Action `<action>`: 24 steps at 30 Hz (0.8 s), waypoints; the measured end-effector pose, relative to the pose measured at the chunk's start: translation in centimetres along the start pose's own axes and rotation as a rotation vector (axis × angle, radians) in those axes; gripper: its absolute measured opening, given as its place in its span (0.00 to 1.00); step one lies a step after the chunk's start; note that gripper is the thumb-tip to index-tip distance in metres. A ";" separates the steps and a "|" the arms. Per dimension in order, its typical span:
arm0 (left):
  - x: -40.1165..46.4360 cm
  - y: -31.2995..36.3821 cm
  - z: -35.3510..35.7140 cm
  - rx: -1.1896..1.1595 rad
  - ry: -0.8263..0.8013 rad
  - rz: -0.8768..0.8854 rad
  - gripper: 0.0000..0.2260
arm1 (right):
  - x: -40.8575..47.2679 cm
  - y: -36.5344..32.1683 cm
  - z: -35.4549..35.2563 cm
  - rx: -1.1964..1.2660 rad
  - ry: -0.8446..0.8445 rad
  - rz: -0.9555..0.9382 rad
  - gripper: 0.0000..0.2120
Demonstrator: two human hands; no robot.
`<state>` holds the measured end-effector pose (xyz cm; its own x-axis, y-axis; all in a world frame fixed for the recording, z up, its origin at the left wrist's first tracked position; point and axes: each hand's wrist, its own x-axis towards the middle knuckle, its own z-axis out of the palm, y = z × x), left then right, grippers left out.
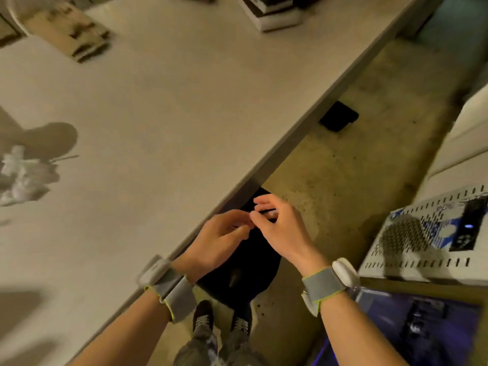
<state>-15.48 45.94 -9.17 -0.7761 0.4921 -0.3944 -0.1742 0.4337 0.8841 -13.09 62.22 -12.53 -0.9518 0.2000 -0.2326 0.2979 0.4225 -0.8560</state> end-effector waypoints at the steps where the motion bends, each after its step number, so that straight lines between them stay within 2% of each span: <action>1: -0.7 0.3 -0.5 0.000 0.009 0.015 0.13 | -0.1 -0.6 -0.1 0.005 -0.011 -0.018 0.14; 4: -5.0 2.0 -4.3 -0.025 0.180 0.052 0.12 | -1.1 -5.8 0.5 -0.047 -0.082 -0.137 0.14; 6: -6.5 2.3 -5.9 -0.036 0.231 0.059 0.12 | -1.1 -7.6 1.0 -0.064 -0.131 -0.173 0.13; 10: -10.6 0.6 -12.2 -0.097 0.397 0.058 0.15 | 0.2 -12.6 4.7 -0.167 -0.246 -0.283 0.11; 13: -12.6 -2.6 -16.5 -0.137 0.538 0.011 0.10 | 1.7 -15.2 8.3 -0.209 -0.278 -0.344 0.10; 17: -13.9 -6.5 -21.4 -0.182 0.701 -0.118 0.11 | 3.5 -18.0 13.3 -0.244 -0.329 -0.350 0.09; 18: -14.6 -8.6 -24.4 -0.194 0.742 -0.150 0.11 | 4.7 -19.6 17.2 -0.260 -0.366 -0.348 0.09; 24: -13.2 -10.7 -28.1 -0.025 0.799 -0.174 0.15 | 6.9 -21.7 23.1 -0.353 -0.407 -0.362 0.20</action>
<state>-20.44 13.57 -6.41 -0.9330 -0.2713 -0.2364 -0.3377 0.4330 0.8358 -27.84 34.06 -6.21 -0.9275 -0.3312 -0.1735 -0.1067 0.6791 -0.7262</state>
